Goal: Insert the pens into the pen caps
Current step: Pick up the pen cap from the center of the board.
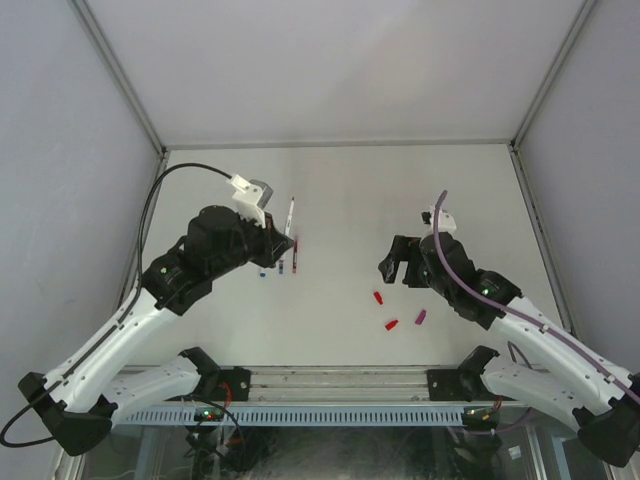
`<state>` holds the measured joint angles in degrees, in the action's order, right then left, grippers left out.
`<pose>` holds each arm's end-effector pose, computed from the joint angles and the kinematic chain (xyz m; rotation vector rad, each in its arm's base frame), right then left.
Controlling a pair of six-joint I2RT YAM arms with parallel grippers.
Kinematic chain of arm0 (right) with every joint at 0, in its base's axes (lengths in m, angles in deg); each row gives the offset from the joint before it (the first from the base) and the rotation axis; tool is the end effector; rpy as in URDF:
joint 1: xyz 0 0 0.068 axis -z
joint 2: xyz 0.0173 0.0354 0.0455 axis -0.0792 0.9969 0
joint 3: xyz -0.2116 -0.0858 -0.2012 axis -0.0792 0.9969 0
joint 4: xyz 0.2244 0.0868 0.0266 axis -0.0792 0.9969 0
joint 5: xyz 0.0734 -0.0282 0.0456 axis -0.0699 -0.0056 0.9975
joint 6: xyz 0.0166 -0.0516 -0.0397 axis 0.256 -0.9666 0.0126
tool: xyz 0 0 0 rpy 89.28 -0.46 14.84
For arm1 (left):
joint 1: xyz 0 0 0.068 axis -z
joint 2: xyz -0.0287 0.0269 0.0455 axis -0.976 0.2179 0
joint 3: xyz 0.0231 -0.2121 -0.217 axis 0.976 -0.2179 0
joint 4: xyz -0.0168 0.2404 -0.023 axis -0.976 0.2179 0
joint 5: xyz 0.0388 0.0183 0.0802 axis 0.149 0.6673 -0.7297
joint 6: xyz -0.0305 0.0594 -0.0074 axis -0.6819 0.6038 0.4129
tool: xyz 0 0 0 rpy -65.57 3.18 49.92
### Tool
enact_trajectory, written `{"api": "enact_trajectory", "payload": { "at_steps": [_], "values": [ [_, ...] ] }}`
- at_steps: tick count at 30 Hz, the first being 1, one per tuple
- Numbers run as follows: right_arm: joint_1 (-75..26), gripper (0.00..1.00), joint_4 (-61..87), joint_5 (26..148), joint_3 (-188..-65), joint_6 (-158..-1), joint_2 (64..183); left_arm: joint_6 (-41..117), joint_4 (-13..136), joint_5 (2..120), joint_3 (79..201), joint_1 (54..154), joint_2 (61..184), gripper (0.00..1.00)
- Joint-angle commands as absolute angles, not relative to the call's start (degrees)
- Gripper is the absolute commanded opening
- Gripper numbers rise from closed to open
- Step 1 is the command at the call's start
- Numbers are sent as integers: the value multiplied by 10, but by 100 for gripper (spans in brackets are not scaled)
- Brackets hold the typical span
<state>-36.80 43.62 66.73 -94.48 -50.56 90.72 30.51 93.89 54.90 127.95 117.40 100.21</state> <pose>0.1223 0.0916 0.3015 0.0242 2.2251 0.5124 0.1327 -0.1138 0.3880 0.3912 2.0035 -0.6993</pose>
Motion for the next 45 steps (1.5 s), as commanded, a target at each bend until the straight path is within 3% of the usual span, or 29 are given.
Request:
{"api": "enact_trajectory", "payload": {
  "at_steps": [1,13,20,26,28,30,32,34,40,45],
  "values": [
    [-338,86,487,674,-974,-463,933,340,944,534,1306,1165,987,0],
    [-290,82,528,667,-975,-493,1008,386,937,623,1291,1164,978,0],
    [-210,70,496,752,-975,-567,1052,390,940,608,1278,1164,974,0],
    [-153,49,466,800,-980,-600,1105,397,939,602,1265,1164,974,0],
    [-151,47,478,785,-989,-597,1122,399,939,600,1262,1164,974,0],
    [-151,47,494,767,-994,-582,1133,400,940,599,1261,1164,976,0],
    [-151,57,506,741,-988,-555,1136,401,942,597,1262,1164,977,0],
    [-151,61,512,719,-975,-528,1130,403,944,593,1263,1164,977,0],
    [-166,62,517,717,-911,-463,1065,405,945,588,1263,1164,979,0],
    [-236,61,542,652,-885,-383,1039,405,946,587,1264,1164,978,0]
  ]
}}
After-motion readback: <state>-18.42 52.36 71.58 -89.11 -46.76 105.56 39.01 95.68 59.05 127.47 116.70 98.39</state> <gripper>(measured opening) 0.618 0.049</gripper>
